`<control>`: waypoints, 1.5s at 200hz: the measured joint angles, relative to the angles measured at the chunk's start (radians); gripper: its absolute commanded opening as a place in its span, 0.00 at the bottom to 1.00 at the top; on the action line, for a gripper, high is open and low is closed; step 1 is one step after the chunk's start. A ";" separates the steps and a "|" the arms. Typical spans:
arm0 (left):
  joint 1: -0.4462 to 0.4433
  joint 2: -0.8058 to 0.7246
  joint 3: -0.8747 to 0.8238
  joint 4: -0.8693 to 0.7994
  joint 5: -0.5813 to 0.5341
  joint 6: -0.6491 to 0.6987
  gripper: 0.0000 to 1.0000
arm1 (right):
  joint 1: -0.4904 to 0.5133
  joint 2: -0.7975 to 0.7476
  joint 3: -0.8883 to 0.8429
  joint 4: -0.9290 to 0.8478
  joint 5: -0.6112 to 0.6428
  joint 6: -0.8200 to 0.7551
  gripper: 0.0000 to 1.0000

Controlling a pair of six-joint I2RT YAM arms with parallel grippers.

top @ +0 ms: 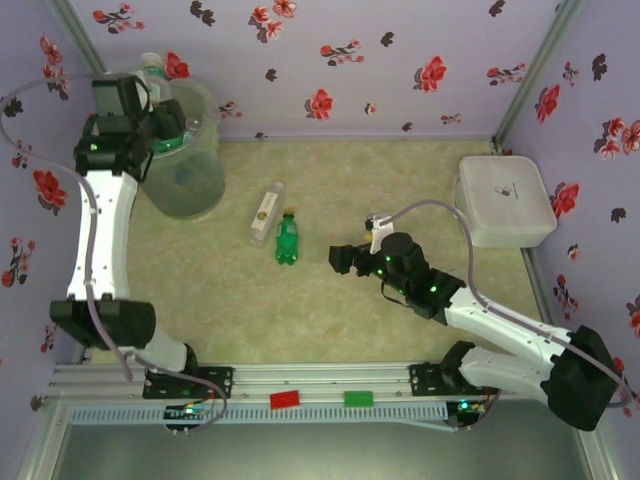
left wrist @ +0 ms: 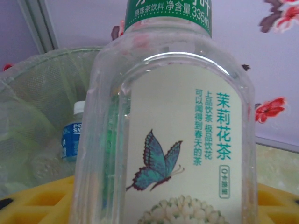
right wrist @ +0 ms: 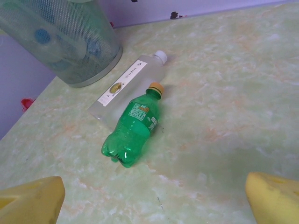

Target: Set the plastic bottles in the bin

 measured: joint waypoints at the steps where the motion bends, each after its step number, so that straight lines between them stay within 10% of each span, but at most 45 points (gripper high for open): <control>1: 0.005 0.006 0.008 -0.002 0.003 0.000 0.44 | 0.000 -0.002 -0.001 -0.001 0.001 0.000 1.00; 83: 0.177 0.267 0.180 -0.138 0.101 0.000 0.49 | 0.000 -0.084 -0.026 -0.045 0.039 0.004 0.99; 120: 0.186 0.303 0.197 -0.183 0.115 0.013 1.00 | 0.000 -0.085 -0.028 -0.057 0.046 0.004 1.00; 187: 0.186 0.251 0.222 -0.180 0.134 -0.008 1.00 | -0.001 -0.080 -0.028 -0.061 0.049 0.004 1.00; 300: -0.171 -0.421 -0.630 0.240 0.213 -0.178 0.97 | -0.032 0.138 0.022 -0.046 -0.002 0.063 1.00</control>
